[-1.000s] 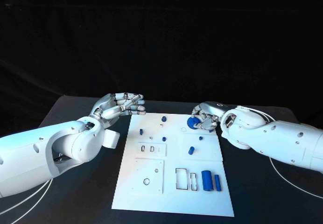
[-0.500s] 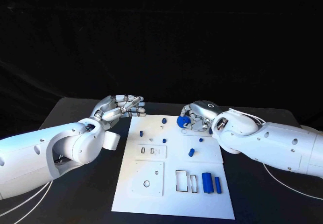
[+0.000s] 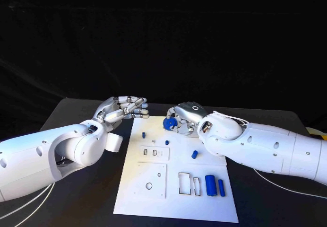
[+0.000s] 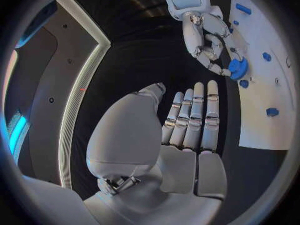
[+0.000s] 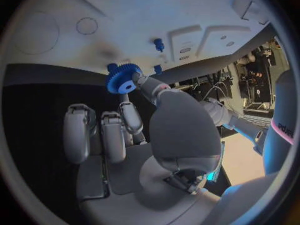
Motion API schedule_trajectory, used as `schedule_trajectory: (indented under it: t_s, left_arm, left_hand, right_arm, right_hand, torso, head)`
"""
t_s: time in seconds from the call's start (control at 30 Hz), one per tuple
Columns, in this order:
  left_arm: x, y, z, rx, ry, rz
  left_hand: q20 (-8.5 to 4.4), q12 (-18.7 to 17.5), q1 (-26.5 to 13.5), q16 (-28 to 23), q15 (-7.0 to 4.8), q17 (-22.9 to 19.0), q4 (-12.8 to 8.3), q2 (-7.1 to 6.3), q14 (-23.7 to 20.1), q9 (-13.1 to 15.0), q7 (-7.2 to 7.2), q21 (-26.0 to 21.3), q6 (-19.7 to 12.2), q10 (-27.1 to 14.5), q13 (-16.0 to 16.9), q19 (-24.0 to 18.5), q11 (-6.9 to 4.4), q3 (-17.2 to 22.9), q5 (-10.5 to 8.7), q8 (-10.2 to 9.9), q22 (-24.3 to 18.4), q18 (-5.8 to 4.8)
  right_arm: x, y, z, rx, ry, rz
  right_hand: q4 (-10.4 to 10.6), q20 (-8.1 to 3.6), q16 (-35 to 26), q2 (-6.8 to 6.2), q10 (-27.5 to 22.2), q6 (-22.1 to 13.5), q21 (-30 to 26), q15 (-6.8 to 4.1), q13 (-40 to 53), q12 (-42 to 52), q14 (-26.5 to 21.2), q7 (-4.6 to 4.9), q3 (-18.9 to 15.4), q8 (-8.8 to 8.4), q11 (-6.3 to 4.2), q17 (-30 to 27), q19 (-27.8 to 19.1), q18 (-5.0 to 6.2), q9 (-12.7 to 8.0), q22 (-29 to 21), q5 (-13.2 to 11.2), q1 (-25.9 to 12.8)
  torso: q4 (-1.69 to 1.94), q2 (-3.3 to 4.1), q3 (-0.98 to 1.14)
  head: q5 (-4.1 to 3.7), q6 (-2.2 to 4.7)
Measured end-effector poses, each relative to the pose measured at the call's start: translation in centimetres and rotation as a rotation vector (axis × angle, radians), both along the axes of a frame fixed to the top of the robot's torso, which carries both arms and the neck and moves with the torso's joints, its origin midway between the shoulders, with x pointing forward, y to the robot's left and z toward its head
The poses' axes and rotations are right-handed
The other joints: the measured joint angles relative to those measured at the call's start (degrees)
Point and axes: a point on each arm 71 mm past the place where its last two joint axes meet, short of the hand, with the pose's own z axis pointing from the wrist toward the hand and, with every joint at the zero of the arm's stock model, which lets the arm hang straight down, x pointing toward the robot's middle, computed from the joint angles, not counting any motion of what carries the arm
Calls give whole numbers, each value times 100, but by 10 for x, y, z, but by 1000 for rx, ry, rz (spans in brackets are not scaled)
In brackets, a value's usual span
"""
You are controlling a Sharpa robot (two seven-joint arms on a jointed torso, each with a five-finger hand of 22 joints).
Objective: Assemble the parts on the task board
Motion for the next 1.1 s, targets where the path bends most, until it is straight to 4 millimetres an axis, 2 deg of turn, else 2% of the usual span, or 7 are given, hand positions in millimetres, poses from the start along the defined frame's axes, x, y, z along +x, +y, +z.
schedule_trajectory:
  t_s: [0.1,0.4,0.73,0.9,1.1]
  left_arm:
    - [0,-1,0,-1,0,-2]
    - [1,-3,0,-2,0,-6]
    - [1,-4,0,-2,0,-6]
    - [1,-3,0,-2,0,-6]
    - [1,-3,0,-2,0,-6]
  left_hand:
    - [0,0,0,0,0,0,0,0,0,0,0,0,0,0,0,0,0,0,0,0,0,-1]
    - [0,0,0,0,0,14,1,0,0,1,0,0,0,0,-1,0,0,32,0,0,-7,0]
    - [0,1,0,0,0,13,1,0,0,1,0,0,0,0,-1,0,0,32,0,0,-7,0]
    - [0,1,0,0,0,13,1,0,0,1,0,0,0,0,-1,0,0,32,0,0,-6,0]
    - [0,1,0,0,0,19,1,0,0,1,0,0,0,0,4,0,0,32,0,0,-12,0]
  right_arm:
    - [1,5,-3,-4,-1,2]
    - [0,19,-17,-13,18,11]
    - [2,24,-22,-20,23,7]
    - [5,24,-23,-26,23,0]
    - [7,25,-25,-34,28,-5]
  right_hand:
    - [6,0,0,-31,0,0,0,0,0,0,0,0,6,-11,0,0,0,0,28,0,0,-30]
    - [16,0,0,-16,0,-2,0,0,7,0,0,1,16,-22,0,0,0,1,45,-1,-5,-46]
    - [32,0,0,-17,0,-12,0,0,5,0,0,8,32,-55,0,0,0,1,53,-1,-7,-77]
    - [33,0,-1,-70,0,-13,0,0,-30,0,0,9,32,-57,0,-1,0,1,53,-1,-8,-130]
    - [66,0,-1,-104,-52,-175,-32,0,-133,-78,0,71,65,-196,52,-1,-1,1,31,3,-7,-196]
  torso:
    - [-3,4,2]
    - [-9,4,6]
    - [-6,0,9]
    - [-15,-4,9]
    - [-21,-8,9]
  head:
    - [12,-3]
    - [29,-36]
    - [41,-62]
    - [47,-72]
    - [47,-70]
